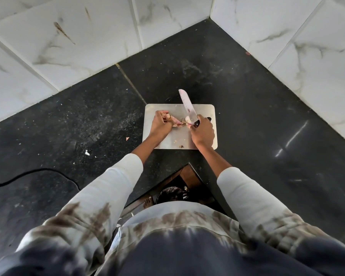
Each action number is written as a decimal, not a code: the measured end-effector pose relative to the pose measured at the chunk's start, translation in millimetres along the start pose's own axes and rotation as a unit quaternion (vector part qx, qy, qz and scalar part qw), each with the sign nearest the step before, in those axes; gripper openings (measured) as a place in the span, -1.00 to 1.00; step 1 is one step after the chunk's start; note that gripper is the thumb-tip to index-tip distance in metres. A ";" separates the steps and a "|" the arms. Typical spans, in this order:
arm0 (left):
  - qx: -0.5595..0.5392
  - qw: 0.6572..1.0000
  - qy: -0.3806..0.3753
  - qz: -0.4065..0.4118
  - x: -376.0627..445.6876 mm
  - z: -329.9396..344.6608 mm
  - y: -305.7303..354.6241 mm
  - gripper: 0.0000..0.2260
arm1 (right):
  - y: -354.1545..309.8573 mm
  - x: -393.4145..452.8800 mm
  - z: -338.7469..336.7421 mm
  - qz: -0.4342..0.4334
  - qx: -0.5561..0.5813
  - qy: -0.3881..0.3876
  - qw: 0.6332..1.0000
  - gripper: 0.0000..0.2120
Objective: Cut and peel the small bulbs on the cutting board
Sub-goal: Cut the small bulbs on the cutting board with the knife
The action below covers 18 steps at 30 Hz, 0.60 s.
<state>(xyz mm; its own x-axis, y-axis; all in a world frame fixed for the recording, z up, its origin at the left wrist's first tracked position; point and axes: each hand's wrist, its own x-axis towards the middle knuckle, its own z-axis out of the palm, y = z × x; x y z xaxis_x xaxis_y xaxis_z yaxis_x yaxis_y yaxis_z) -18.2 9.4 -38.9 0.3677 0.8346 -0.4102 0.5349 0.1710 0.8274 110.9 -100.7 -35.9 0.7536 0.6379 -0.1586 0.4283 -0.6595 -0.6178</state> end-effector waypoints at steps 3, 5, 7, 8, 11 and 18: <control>-0.004 1.000 0.028 -0.011 -1.5 3.1 3.4 -0.51 | 4.5 3.5 -1.7 -0.001 -0.003 -0.010 1.000 -0.49; -0.017 0.998 0.043 -0.029 -2.4 6.2 3.9 -0.48 | 5.2 3.3 -4.2 0.006 0.001 -0.006 1.000 -0.50; -0.044 0.998 0.036 -0.040 -3.4 9.6 2.5 -0.47 | 2.8 0.6 -8.8 0.006 0.019 -0.005 1.000 -0.53; -0.058 0.997 0.029 -0.041 -3.2 11.0 1.4 -0.47 | 1.4 -0.5 -9.5 0.000 0.035 -0.007 0.999 -0.55; -0.074 0.997 0.010 -0.035 -3.9 15.2 1.3 -0.47 | -5.3 -2.4 -9.2 -0.010 0.093 -0.028 0.995 -0.53; -0.116 0.992 -0.025 -0.043 -8.5 17.5 3.7 -0.44 | -11.9 1.3 -9.5 -0.020 0.104 -0.115 0.988 -0.44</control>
<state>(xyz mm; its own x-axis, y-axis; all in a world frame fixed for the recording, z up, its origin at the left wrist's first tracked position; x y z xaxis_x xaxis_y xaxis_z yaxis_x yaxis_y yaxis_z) -6.1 -6.2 -39.1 0.3689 0.7861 -0.4960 0.3786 0.3603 0.8526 111.6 -95.8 -21.4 0.5950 0.7513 -0.2857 0.3257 -0.5503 -0.7688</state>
